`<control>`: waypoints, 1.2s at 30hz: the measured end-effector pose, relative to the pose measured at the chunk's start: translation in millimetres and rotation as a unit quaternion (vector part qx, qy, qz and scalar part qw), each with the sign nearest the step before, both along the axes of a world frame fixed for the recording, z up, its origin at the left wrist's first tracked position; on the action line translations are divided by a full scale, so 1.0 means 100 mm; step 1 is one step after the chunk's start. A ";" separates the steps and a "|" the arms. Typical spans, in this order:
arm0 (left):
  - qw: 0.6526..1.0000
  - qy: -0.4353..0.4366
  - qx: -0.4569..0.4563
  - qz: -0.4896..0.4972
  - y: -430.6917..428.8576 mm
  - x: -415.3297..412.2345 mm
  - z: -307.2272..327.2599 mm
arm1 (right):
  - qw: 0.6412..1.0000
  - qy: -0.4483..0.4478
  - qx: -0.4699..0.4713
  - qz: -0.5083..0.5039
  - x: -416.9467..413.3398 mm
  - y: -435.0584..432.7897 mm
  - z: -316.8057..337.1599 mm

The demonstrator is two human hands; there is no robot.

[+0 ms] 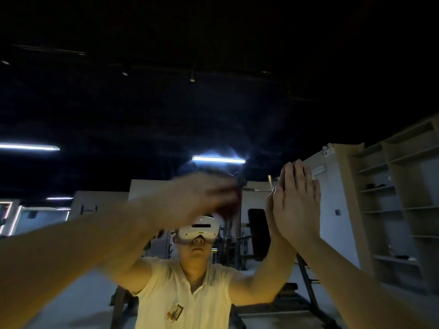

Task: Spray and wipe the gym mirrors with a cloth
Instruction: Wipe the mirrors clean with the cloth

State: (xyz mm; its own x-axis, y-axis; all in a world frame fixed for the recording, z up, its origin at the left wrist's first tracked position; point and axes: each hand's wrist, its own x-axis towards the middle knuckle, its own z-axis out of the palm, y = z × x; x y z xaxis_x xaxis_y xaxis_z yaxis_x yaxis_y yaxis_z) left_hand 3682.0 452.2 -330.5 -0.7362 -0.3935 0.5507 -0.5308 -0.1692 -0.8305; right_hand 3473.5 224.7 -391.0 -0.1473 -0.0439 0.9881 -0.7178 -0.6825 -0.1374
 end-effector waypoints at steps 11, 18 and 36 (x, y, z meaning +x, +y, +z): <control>0.993 0.087 0.059 0.045 -0.01 -0.12 -0.97 | 0.996 0.038 0.076 0.031 -0.06 0.38 0.04; 0.967 0.198 -0.083 0.134 0.52 0.49 0.03 | 0.984 0.160 -0.005 0.073 0.15 0.89 -0.43; 0.976 0.089 0.005 0.198 0.64 0.48 -0.79 | 0.979 0.182 0.050 0.078 0.45 0.94 -0.77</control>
State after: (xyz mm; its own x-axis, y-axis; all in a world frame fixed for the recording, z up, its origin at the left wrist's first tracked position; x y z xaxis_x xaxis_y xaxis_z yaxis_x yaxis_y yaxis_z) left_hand 3729.8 516.2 -409.1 -0.4181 -0.6338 0.6507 -0.5607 -0.3835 -0.7338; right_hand 3518.3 319.0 -467.9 0.2297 -0.1377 0.9635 -0.6196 -0.7841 0.0356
